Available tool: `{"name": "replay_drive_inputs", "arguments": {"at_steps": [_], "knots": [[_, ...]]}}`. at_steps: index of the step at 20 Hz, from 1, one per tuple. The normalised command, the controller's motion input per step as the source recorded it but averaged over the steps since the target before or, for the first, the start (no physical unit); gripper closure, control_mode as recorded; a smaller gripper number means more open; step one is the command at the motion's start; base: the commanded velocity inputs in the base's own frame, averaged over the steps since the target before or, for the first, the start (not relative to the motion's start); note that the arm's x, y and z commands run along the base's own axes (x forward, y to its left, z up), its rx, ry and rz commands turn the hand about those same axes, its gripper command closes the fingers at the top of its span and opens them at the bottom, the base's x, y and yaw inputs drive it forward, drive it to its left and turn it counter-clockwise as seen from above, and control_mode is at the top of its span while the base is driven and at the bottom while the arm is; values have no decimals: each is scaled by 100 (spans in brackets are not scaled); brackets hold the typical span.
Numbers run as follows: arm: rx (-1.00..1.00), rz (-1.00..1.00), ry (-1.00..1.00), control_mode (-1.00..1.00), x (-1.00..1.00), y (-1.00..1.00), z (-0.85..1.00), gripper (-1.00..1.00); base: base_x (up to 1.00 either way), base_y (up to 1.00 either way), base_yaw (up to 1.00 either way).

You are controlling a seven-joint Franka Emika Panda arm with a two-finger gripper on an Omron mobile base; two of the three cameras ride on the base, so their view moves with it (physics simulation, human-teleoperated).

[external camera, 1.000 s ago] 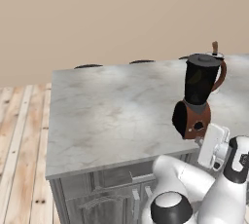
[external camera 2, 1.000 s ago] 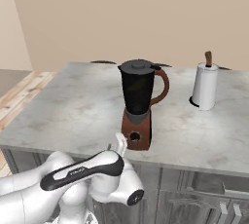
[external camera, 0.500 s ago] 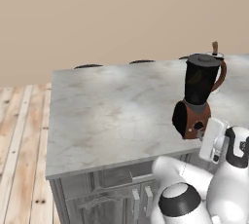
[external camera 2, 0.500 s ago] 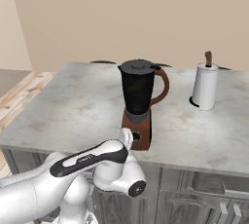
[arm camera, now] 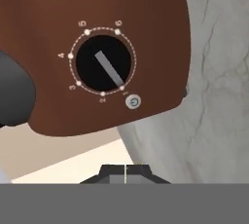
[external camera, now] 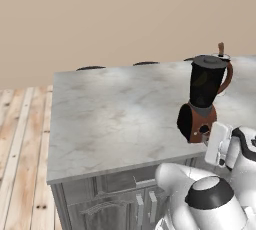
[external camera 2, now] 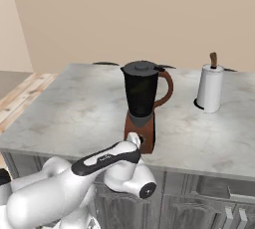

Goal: Grab the onion and lemon wedge from the fridge, place them in the blender, close the lid, and turn on the blender to create a marinade.

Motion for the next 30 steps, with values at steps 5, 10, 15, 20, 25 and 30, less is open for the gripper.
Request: {"name": "replay_drive_inputs", "arguments": {"at_steps": [5, 10, 15, 20, 25, 30], "knots": [[-3, -4, 0, -100, 9, 3, -34, 100, 0, 0, 0], [0, -9, 0, -100, 31, 0, -12, 100, 0, 0, 0], [0, -4, 0, -100, 50, 0, 0, 100, 0, 0, 0], [0, 0, 0, -100, 7, 0, -1, 100, 0, 0, 0], [-2, 0, 0, -100, 0, -24, -26, 100, 0, 0, 0], [0, -1, 0, -100, 9, -9, 0, 100, 0, 0, 0]]}}
